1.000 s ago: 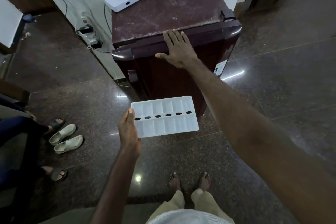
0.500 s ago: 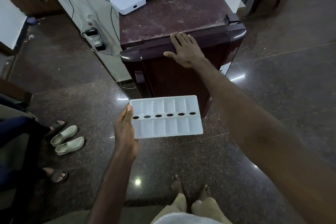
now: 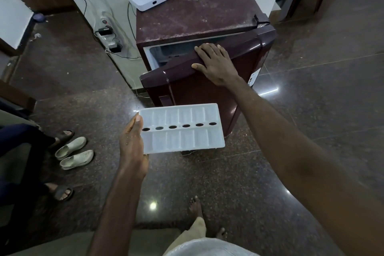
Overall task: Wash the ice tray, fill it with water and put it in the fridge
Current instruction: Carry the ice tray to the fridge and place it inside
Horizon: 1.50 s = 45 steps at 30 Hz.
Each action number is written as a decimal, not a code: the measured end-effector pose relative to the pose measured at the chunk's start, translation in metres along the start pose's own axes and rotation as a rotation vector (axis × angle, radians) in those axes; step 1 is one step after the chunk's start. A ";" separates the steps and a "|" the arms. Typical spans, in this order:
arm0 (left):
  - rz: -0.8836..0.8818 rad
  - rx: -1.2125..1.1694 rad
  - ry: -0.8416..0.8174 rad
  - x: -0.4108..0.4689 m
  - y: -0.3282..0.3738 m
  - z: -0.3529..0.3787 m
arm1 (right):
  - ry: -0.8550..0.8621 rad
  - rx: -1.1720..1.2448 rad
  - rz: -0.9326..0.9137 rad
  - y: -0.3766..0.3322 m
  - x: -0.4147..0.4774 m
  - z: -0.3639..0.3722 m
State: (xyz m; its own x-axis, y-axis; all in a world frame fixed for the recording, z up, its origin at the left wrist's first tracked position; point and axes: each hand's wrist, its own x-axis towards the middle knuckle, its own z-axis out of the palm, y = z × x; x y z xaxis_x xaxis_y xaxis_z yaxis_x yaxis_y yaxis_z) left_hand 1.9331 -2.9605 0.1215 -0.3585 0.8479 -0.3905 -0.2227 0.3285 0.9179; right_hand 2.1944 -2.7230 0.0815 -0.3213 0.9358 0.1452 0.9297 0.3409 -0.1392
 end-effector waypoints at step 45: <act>-0.109 -0.028 -0.095 -0.058 -0.007 0.070 | -0.014 -0.080 0.500 0.032 -0.158 -0.054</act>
State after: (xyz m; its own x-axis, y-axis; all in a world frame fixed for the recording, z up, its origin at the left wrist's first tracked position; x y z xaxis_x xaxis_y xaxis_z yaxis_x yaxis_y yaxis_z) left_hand 2.0192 -2.9825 0.1427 -0.2435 0.8437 -0.4785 -0.2812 0.4107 0.8673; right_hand 2.2845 -2.8648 0.1075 0.1649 0.9841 0.0666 0.9812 -0.1568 -0.1126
